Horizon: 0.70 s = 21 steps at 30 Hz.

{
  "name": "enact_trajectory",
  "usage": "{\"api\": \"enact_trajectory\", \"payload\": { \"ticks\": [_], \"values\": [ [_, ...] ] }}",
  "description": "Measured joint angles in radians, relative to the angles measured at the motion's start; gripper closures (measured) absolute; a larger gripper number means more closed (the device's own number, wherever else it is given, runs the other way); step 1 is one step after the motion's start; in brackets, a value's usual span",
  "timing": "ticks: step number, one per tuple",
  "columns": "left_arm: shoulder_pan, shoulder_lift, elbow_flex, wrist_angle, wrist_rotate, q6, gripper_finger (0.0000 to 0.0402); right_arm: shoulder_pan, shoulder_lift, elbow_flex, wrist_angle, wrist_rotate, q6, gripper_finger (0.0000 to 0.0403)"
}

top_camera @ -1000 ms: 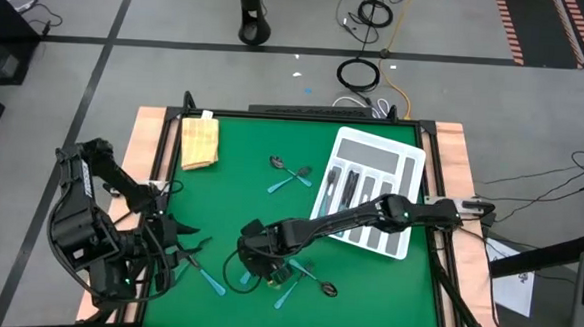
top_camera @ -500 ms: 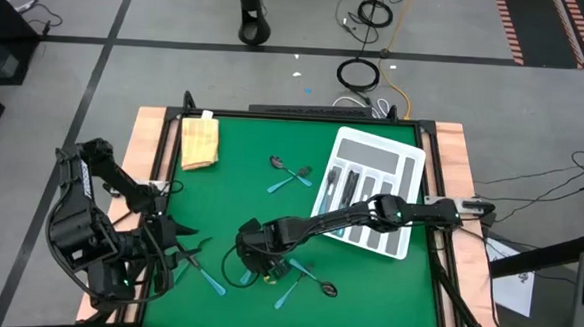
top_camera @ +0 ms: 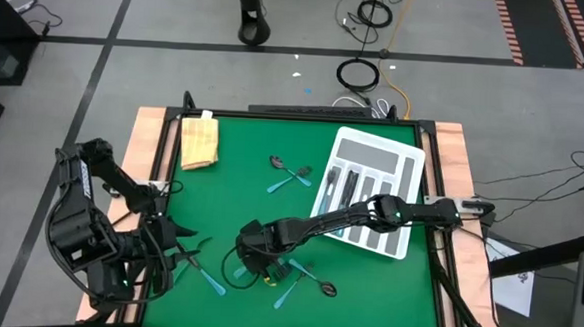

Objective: Sort silverware
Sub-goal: Put the blue table knife into the white cutlery tray

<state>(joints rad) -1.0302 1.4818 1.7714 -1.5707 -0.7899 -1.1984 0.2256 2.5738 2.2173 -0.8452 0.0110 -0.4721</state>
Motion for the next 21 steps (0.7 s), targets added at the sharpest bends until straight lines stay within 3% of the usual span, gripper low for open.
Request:
{"api": "enact_trajectory", "payload": {
  "ticks": [11,16,21],
  "values": [
    [0.000,0.000,0.000,0.000,0.000,0.000,0.0215,0.013,0.008,0.132,-0.063,0.059,0.112,0.0401],
    [0.000,0.000,0.000,0.000,-0.001,0.000,0.0215,0.013,-0.103,0.123,-0.073,0.070,0.131,0.0402],
    [0.000,0.000,0.000,0.000,-0.001,0.000,0.0215,-0.006,-0.198,0.124,-0.301,0.152,0.123,0.0402]
  ]
}}
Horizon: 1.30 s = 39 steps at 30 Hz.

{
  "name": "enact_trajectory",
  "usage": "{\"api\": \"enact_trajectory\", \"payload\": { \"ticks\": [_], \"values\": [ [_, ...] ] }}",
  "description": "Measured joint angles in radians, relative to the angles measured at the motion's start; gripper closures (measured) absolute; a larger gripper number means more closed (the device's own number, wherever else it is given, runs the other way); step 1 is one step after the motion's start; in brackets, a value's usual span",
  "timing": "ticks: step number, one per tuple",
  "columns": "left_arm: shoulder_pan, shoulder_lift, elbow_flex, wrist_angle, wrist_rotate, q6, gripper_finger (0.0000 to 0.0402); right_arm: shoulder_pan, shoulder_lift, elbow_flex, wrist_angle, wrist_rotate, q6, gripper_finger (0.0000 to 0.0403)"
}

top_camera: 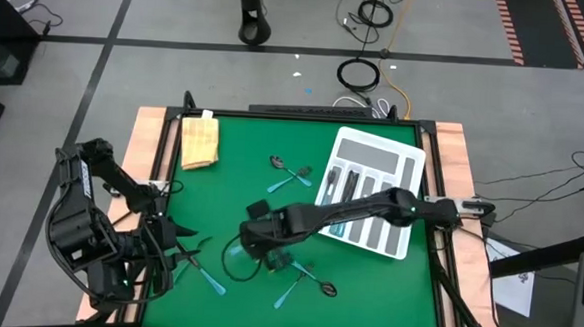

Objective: Sort silverware
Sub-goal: Put the blue table knife into the white cutlery tray

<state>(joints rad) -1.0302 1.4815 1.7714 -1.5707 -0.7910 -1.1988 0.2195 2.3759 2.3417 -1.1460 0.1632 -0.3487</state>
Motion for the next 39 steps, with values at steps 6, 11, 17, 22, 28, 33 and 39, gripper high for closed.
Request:
{"api": "enact_trajectory", "payload": {
  "ticks": [6,11,17,22,28,33,39],
  "values": [
    [0.000,0.000,0.000,0.000,-0.021,0.001,0.0215,-0.032,-0.091,0.003,-0.374,0.177,-0.095,0.0403],
    [0.000,0.000,0.000,-0.001,-0.042,0.000,0.0215,-0.051,-0.143,-0.086,-0.415,0.200,-0.153,0.0403],
    [0.000,0.000,0.000,0.000,-0.049,0.000,0.0215,-0.069,-0.358,-0.426,-0.400,0.203,-0.118,0.0403],
    [0.003,0.000,0.000,0.000,-0.103,0.000,0.0215,-0.089,-0.602,-0.797,-0.275,0.243,-0.190,0.0403],
    [0.024,0.000,0.000,0.000,-0.112,0.000,0.0215,-0.089,-0.697,-1.027,-0.203,0.242,-0.354,0.0403],
    [0.053,0.000,0.000,0.000,-0.124,0.001,0.0215,-0.074,-0.692,-1.098,-0.073,0.198,-0.427,0.0402],
    [0.083,0.000,0.000,0.000,-0.130,0.008,0.0215,-0.077,-0.692,-1.141,0.007,0.141,-0.472,0.0402]
  ]
}}
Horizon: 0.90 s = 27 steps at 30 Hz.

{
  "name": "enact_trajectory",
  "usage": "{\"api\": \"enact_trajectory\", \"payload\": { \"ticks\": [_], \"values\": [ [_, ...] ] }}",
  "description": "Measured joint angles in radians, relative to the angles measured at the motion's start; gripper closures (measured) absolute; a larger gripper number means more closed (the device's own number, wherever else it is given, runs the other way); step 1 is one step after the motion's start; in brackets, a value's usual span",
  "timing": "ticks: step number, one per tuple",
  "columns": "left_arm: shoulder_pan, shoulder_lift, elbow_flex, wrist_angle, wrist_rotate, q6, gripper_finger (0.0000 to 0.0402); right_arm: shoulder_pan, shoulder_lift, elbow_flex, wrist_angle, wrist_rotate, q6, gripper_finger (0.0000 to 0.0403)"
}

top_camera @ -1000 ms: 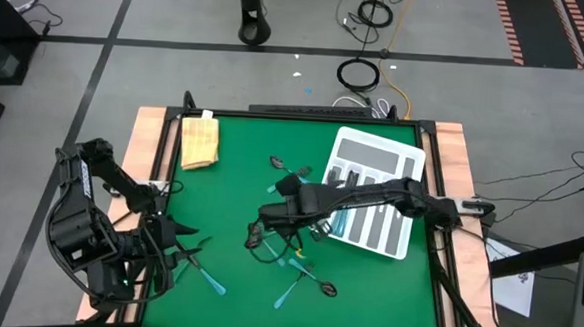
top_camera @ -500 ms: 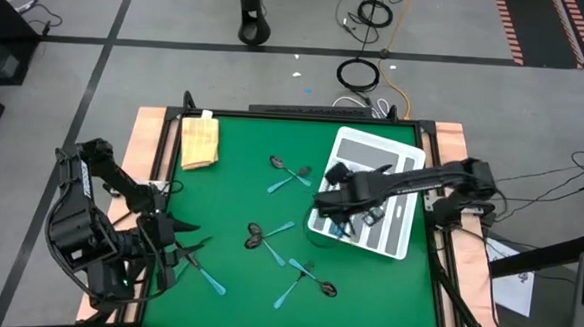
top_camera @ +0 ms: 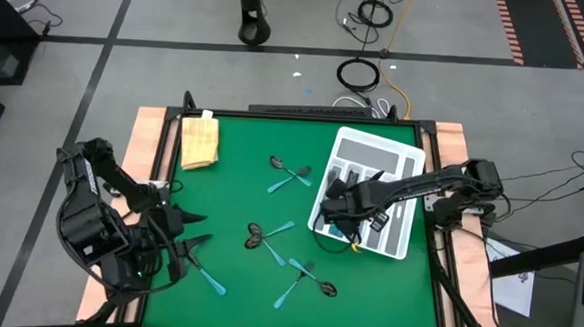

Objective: Sort silverware
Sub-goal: Put the blue table knife into the white cutlery tray

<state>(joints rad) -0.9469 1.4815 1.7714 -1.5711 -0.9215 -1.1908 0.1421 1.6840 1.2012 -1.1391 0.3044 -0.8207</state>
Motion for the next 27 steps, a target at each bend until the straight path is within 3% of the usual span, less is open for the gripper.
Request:
{"api": "enact_trajectory", "payload": {
  "ticks": [7,14,27],
  "values": [
    [0.018,0.000,0.000,0.000,0.000,0.000,0.0215,0.000,0.000,-0.078,0.067,-0.018,-0.155,0.0402],
    [0.018,0.000,0.000,0.000,-0.004,-0.001,0.0215,-0.030,0.000,-0.092,0.148,-0.014,-0.182,0.0397],
    [0.020,0.000,-0.001,0.001,-0.028,-0.055,0.0215,-0.045,0.000,-0.092,0.162,-0.001,-0.076,0.0253]
  ]
}}
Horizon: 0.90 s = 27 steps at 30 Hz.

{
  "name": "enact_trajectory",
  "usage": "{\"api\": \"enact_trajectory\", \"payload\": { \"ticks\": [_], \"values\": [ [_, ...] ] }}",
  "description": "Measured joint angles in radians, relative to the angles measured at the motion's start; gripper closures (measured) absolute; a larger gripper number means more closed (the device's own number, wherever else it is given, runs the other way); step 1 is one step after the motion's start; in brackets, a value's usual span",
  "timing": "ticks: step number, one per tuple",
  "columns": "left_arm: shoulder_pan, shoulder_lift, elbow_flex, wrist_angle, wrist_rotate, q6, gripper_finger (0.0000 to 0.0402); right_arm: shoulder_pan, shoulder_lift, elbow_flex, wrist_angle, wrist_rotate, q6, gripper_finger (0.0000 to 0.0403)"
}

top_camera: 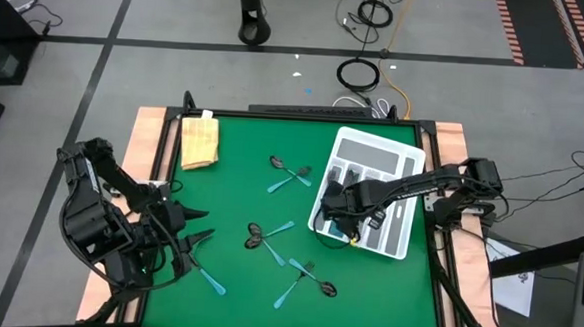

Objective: Sort silverware
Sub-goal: Put the blue table knife into the white cutlery tray

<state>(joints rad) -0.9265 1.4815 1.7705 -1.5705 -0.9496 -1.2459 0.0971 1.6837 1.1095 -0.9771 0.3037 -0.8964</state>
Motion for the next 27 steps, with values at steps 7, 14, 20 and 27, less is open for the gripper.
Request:
{"api": "enact_trajectory", "payload": {
  "ticks": [7,14,20,27],
  "values": [
    [0.032,0.028,-0.148,0.000,0.229,-0.500,0.0215,0.000,-0.033,0.124,-0.084,0.030,0.372,0.0227],
    [0.025,0.169,-0.341,0.046,0.481,-0.850,0.0215,0.000,-0.164,0.302,-0.115,0.035,0.577,0.0226],
    [0.025,0.284,-0.375,0.080,0.632,-0.950,0.0215,0.000,-0.315,0.361,-0.127,0.040,0.677,0.0225],
    [0.031,0.324,-0.375,0.282,0.704,-1.050,0.0215,0.000,-0.447,0.361,-0.216,0.064,0.813,0.0225]
  ]
}}
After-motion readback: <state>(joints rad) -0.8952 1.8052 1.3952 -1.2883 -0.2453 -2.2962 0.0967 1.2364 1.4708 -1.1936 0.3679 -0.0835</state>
